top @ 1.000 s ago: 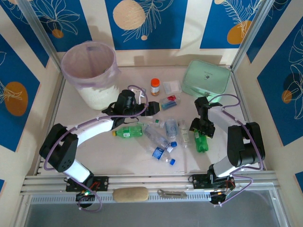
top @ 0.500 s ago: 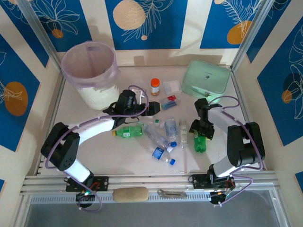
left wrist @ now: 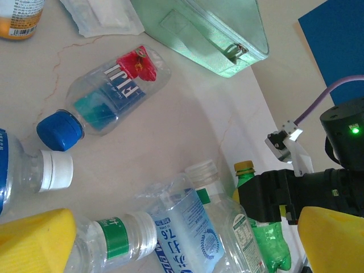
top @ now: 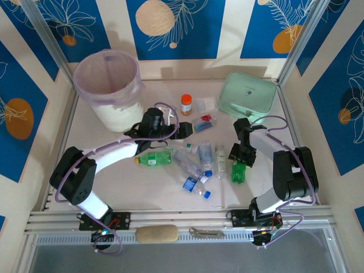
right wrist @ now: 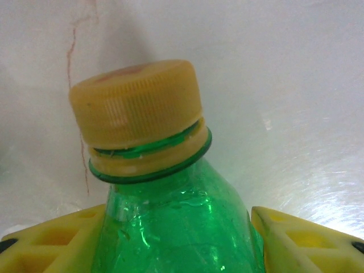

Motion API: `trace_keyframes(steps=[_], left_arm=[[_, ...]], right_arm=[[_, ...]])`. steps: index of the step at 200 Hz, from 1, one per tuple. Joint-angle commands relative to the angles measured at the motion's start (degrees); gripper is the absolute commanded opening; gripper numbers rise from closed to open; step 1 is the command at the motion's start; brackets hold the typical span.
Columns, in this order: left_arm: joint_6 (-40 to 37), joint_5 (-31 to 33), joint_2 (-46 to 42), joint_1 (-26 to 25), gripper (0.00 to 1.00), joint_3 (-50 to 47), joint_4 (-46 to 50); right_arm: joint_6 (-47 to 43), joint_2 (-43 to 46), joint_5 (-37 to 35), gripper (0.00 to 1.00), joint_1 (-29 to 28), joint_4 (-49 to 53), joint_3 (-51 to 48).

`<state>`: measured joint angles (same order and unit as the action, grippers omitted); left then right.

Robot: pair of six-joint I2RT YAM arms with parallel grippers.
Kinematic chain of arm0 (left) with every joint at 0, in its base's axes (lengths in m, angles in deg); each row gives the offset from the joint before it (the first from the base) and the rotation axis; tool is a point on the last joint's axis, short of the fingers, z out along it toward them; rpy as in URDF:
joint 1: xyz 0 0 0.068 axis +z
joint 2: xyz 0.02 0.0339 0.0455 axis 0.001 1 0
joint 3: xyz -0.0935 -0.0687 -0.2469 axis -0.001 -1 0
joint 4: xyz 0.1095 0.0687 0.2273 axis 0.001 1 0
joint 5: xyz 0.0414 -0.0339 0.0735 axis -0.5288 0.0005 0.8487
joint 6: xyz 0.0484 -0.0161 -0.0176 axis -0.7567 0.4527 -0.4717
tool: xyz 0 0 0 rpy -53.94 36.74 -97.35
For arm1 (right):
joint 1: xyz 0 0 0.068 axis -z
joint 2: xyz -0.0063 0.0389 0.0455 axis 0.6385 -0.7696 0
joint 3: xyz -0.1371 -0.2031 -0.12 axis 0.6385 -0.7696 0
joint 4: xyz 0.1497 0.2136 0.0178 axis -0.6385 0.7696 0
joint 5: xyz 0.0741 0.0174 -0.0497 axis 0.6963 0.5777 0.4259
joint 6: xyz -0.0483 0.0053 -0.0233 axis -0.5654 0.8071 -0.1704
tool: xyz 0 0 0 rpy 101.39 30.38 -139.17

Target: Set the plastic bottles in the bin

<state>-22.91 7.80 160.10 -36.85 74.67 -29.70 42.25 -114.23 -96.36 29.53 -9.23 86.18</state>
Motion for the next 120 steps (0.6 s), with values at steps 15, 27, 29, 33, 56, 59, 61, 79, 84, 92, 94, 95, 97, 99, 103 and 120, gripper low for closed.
trace_keyframes(steps=[15,27,29,33,56,59,61,79,84,92,94,95,97,99,103,120], left_arm=[[-0.7,-0.4,1.6,-0.2,1.00,3.7,3.1],[-1.4,-0.5,2.0,-0.2,1.00,4.9,5.4],[-1.4,-0.5,2.1,-0.2,1.00,5.0,5.6],[-1.6,-0.6,2.0,-0.2,1.00,5.1,5.9],[-1.9,-2.5,1.6,-0.2,1.00,4.3,4.1],[-1.9,-2.8,1.5,-0.2,1.00,4.1,3.5],[-2.0,-3.1,1.5,-0.2,1.00,4.1,3.2],[-1.9,-5.4,0.8,-0.3,1.00,2.9,-0.1],[-1.9,-6.2,0.7,-0.3,1.00,2.5,-1.2],[-1.8,-7.0,0.3,-0.3,1.00,1.9,-2.5],[-1.8,-7.2,0.2,-0.4,1.00,1.7,-2.8],[-1.8,-7.2,0.1,-0.4,1.00,1.6,-3.0],[-1.8,-7.4,0.0,-0.4,1.00,1.5,-3.3],[-1.8,-7.6,-0.1,-0.4,1.00,1.4,-3.5],[-1.9,-7.9,-0.4,-0.4,0.99,1.1,-4.1],[-2.2,-8.9,-1.7,-0.7,1.00,-0.5,-6.2]], right_arm=[[-0.7,6.3,0.1,0.51,-0.3,2.8,2.3],[-1.1,9.0,1.6,0.50,-0.3,2.8,3.8],[-1.2,9.6,1.9,0.50,-0.3,2.8,4.0],[-1.3,10.5,2.8,0.49,-0.3,2.6,4.6],[-0.9,14.9,7.6,0.48,-0.8,-0.7,7.3],[-0.7,15.3,8.2,0.48,-0.9,-1.3,7.6],[-0.5,15.5,8.7,0.48,-1.1,-1.8,7.8],[1.3,16.9,13.4,0.48,-2.2,-7.6,9.1],[1.8,17.1,14.2,0.48,-2.5,-8.9,9.3],[3.1,17.0,15.6,0.48,-3.2,-11.5,10.0],[3.3,16.9,15.8,0.48,-3.4,-12.0,10.1],[3.5,16.9,16.0,0.48,-3.5,-12.3,10.2],[3.7,16.7,16.3,0.48,-3.7,-12.7,10.4],[3.9,16.6,16.7,0.47,-3.8,-13.2,10.6],[4.3,16.4,17.1,0.47,-4.0,-13.9,10.8],[6.3,14.6,20.5,0.47,-5.1,-17.1,12.6]])
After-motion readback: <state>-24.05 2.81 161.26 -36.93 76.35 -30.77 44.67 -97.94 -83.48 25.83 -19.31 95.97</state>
